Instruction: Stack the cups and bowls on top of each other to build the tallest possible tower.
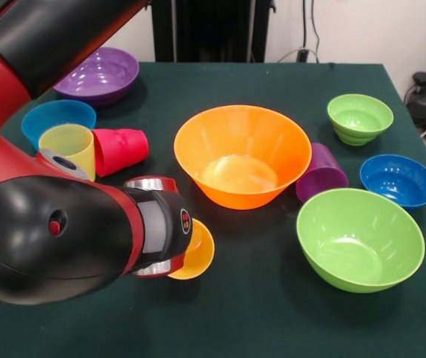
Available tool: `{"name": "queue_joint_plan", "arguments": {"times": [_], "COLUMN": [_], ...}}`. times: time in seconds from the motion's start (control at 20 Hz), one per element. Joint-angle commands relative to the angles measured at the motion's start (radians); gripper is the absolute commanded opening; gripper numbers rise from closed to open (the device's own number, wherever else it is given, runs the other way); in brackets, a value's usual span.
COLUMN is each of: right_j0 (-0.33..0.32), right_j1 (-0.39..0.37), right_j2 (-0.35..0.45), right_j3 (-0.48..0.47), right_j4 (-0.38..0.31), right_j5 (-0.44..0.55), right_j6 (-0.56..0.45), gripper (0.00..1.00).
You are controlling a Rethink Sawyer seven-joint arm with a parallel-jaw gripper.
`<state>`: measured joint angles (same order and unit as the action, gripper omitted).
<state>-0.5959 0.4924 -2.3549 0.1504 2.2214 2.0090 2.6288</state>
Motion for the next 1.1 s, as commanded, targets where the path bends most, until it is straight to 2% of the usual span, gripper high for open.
{"name": "queue_joint_plan", "arguments": {"times": [0.05, 0.25, 0.55, 0.8, 1.1], "right_j0": [0.057, 0.117, 0.199, 0.228, 0.234], "right_j1": [0.009, 0.023, 0.038, 0.016, -0.029], "right_j2": [0.041, 0.154, 0.32, 0.403, 0.468], "right_j3": [-0.019, 0.059, 0.162, 0.176, 0.16], "right_j4": [-0.12, -0.216, -0.35, -0.429, -0.508], "right_j5": [-0.074, -0.217, -0.313, -0.323, -0.323], "right_j6": [0.108, 0.019, -0.058, -0.059, -0.051], "gripper": [0.0, 0.0, 0.0, 0.0, 0.0]}}
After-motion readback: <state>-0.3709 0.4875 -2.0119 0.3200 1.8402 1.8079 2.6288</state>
